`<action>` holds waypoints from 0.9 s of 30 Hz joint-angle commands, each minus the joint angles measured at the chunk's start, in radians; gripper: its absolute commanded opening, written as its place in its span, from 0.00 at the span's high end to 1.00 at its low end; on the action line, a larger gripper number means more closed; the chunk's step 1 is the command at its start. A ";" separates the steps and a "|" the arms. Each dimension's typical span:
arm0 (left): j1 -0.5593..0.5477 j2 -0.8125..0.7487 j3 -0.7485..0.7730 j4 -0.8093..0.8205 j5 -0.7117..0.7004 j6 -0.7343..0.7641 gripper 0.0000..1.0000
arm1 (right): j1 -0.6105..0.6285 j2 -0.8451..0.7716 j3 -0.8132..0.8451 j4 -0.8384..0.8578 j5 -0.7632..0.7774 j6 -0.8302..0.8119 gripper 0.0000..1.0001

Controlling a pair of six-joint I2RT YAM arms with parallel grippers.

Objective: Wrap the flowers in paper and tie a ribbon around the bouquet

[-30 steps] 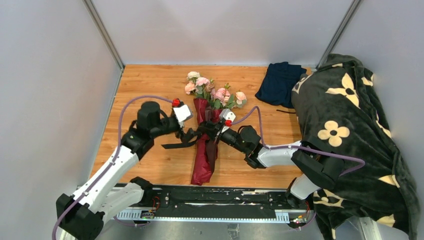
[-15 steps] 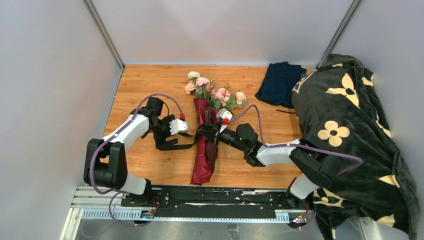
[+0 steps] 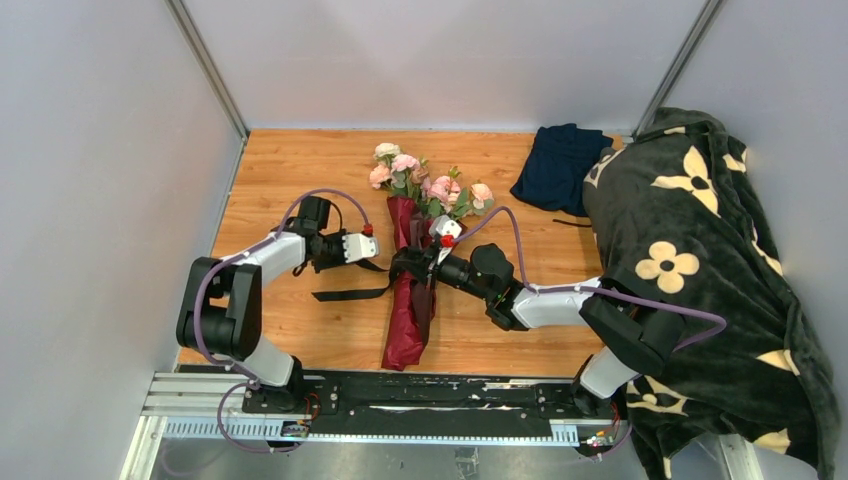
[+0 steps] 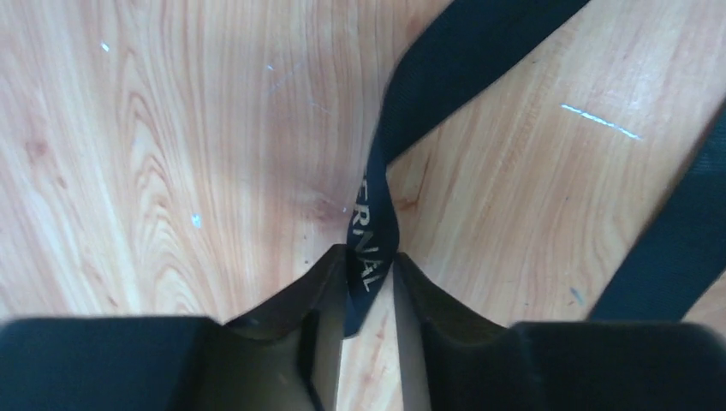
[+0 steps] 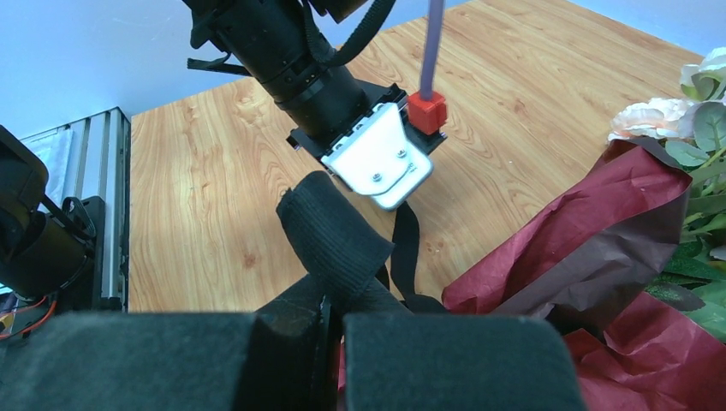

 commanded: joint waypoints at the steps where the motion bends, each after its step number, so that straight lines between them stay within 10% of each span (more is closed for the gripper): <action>1: 0.005 0.049 -0.011 0.022 -0.005 0.051 0.91 | -0.021 0.004 0.019 -0.020 -0.012 -0.017 1.00; 12: -0.109 -0.223 0.253 -0.748 0.219 -0.032 1.00 | -0.055 0.020 0.133 -0.271 -0.047 0.105 1.00; 19: -0.660 -0.370 0.343 -0.667 0.346 -0.388 1.00 | -0.120 0.047 0.209 -0.392 -0.213 0.191 1.00; 27: -0.916 -0.213 0.478 -0.376 0.324 -0.690 1.00 | -0.202 0.042 0.243 -0.482 -0.376 0.177 1.00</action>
